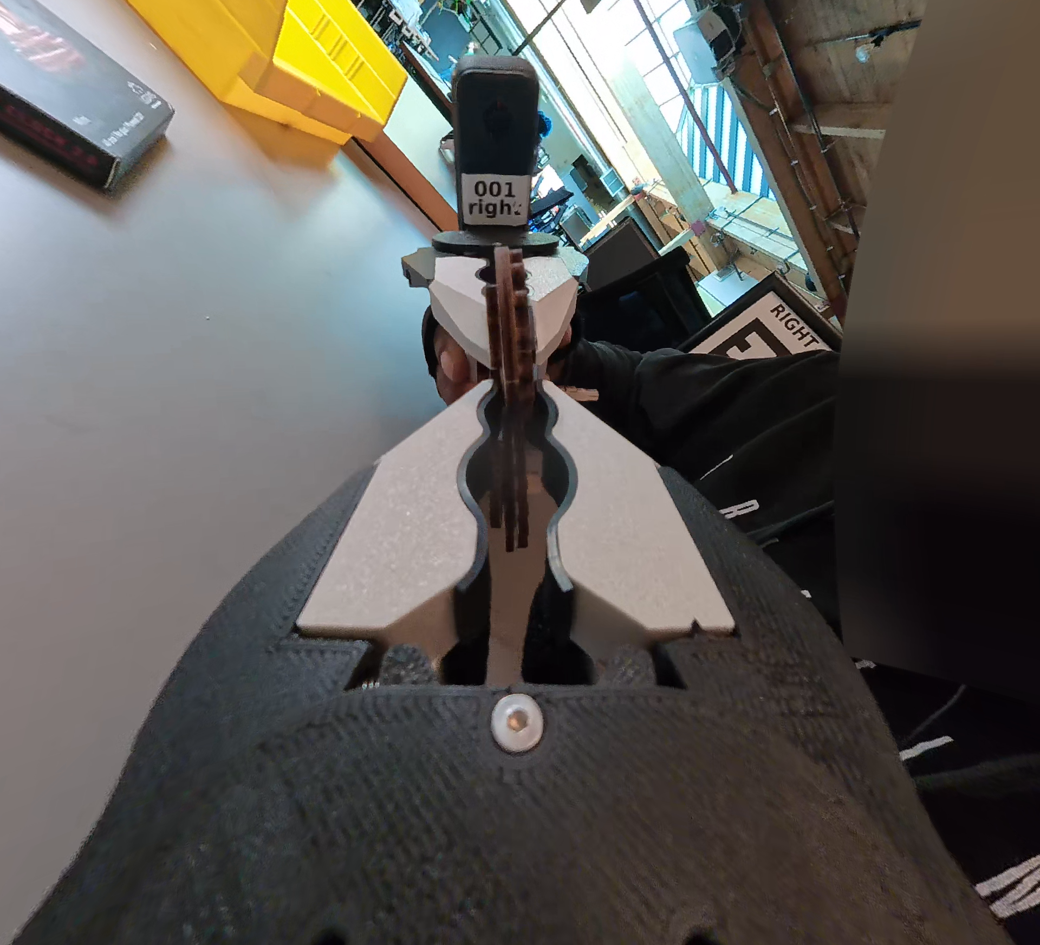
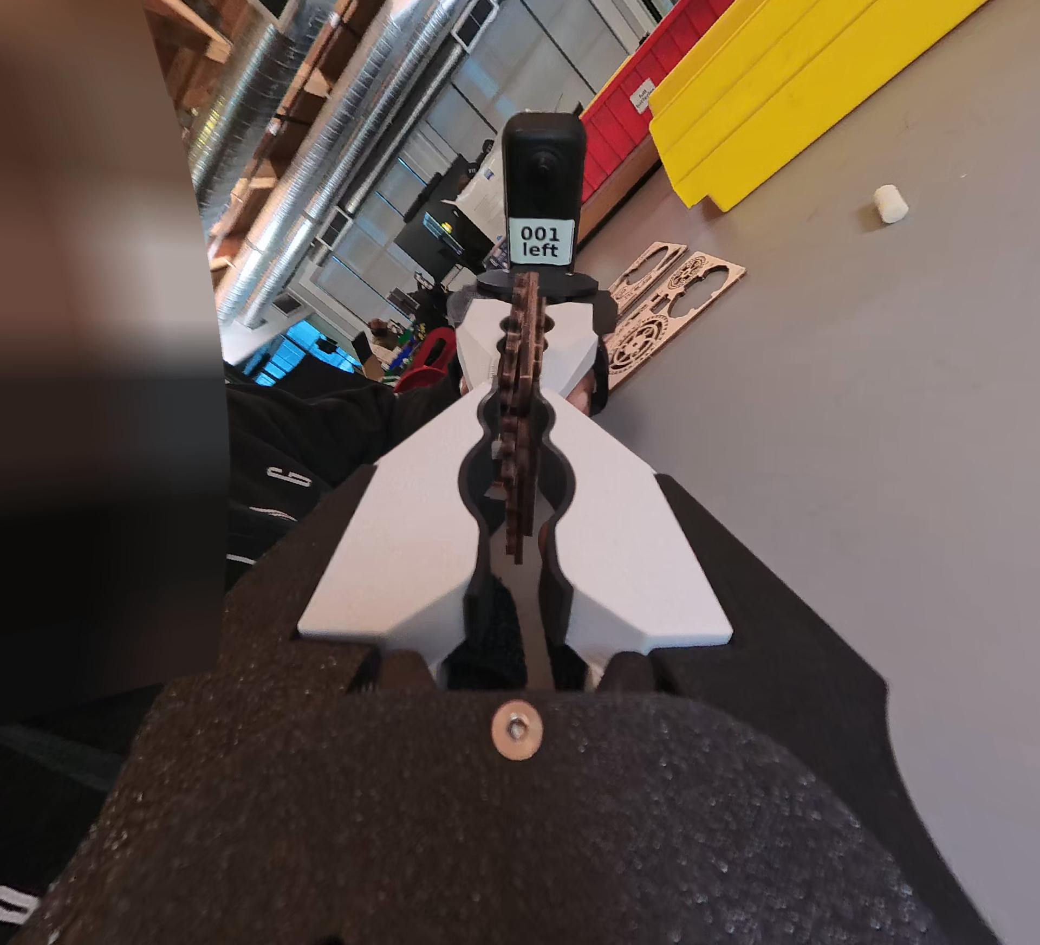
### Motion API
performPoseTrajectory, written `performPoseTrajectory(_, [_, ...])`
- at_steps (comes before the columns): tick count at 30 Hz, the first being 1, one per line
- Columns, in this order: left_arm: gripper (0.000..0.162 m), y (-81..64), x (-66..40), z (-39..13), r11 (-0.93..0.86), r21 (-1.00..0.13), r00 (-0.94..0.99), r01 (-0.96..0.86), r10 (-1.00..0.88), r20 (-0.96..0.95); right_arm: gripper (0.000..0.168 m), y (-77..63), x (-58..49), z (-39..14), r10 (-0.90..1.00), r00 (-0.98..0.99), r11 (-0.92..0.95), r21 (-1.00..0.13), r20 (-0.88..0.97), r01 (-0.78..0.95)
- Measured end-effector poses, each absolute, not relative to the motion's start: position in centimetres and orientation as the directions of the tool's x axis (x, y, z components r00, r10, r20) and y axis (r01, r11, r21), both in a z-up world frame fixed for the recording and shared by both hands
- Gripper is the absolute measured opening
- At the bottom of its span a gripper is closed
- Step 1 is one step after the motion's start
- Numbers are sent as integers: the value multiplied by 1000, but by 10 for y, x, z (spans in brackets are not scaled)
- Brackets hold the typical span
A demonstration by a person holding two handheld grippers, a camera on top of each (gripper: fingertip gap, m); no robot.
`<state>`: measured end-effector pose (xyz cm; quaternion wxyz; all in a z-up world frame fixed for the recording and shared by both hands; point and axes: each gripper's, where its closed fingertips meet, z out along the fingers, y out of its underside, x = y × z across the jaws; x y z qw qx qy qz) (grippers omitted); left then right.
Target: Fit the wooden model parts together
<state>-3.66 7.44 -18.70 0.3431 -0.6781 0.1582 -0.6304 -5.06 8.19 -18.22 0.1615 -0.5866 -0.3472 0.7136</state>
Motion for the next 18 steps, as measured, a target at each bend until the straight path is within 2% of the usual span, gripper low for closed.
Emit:
performPoseTrajectory(4, [18, 70, -33, -187, -676, -710, 170, 197, -689, 704, 8, 93, -48, -175, 594, -261, -764, -635, -761, 115])
performPoseTrajectory(7, [7, 74, -29, -195, -649, -743, 246, 165, -702, 668, 8, 96, -50, -175, 563, -255, -796, -599, -786, 88])
performPoseTrajectory(9, [7, 76, -30, -194, -665, -727, 238, 173, -688, 686, 8, 98, -50, -175, 563, -249, -802, -594, -788, 68])
performPoseTrajectory(13, [6, 75, -33, -202, -725, -669, 219, 162, -635, 741, 12, 99, -50, -185, 681, -186, -698, -705, -708, 127])
performPoseTrajectory(15, [6, 76, -36, -202, -746, -642, 207, 176, -610, 765, 20, 105, -45, -187, 808, -131, -556, -817, -574, 150])
performPoseTrajectory(18, [6, 76, -38, -207, -770, -615, 209, 171, -582, 786, 18, 109, -37, -183, 946, -91, -292, -940, -311, 176])
